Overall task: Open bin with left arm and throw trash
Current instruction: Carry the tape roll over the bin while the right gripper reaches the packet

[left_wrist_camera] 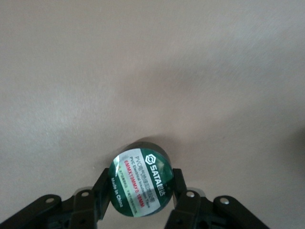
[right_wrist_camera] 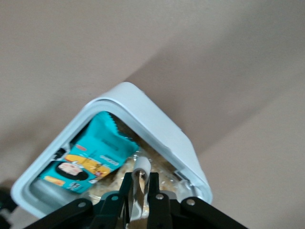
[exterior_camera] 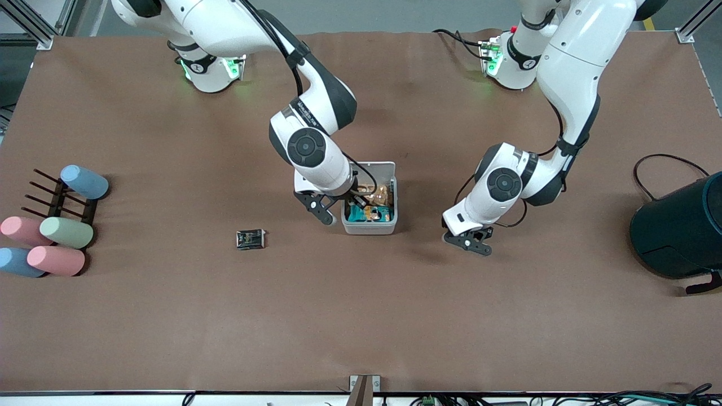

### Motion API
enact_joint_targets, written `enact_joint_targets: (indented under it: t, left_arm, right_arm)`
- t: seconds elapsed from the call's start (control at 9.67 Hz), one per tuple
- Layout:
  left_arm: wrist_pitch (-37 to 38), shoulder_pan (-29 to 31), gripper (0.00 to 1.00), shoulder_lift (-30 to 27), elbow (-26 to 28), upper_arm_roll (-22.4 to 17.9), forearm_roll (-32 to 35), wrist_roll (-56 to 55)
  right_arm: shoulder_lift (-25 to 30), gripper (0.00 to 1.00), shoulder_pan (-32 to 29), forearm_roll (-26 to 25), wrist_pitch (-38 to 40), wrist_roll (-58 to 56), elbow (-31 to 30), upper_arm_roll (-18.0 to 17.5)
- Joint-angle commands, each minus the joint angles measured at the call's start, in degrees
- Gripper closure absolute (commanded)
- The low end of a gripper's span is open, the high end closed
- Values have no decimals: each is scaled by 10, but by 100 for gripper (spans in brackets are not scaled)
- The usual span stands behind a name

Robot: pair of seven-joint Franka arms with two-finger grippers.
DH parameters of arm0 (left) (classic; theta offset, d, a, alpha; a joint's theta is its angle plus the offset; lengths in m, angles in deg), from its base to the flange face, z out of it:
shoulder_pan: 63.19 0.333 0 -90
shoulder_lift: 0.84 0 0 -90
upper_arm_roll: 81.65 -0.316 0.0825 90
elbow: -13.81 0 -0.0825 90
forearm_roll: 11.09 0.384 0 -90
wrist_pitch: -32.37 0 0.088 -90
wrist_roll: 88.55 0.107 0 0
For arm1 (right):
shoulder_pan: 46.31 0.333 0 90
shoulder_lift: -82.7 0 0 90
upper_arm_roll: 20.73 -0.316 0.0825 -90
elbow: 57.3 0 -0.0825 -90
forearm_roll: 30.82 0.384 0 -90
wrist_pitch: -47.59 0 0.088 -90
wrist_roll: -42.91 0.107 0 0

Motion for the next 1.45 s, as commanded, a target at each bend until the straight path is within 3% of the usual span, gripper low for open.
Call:
enact_joint_targets:
  t: [0.0,0.21,0.31,0.62,0.83,1.14,1.34]
  left_arm:
    - [70,-4,98,-35,-40,28,-8,-13]
    - [153,-5,98,-41,-98,70,-7,-81]
    - [163,-6,98,-41,-112,89,-8,-120]
    - [163,-24,98,-35,-126,116,-5,-205]
    - [163,-57,98,-34,-133,115,-6,-252]
    - [163,-87,97,-18,-141,113,2,-301]
    - [158,-91,95,-8,-143,111,15,-302]
  right_arm:
    - [5,37,-6,10,14,2,-1,5]
    - [6,11,-7,9,16,2,0,5]
    - [10,3,-12,9,29,2,0,5]
    - [37,1,-44,10,91,-14,1,6]
    - [36,1,-110,9,123,-22,-3,7]
    - [38,1,-202,-11,117,-102,-58,9]
    - [38,1,-221,-36,51,-96,-113,11]
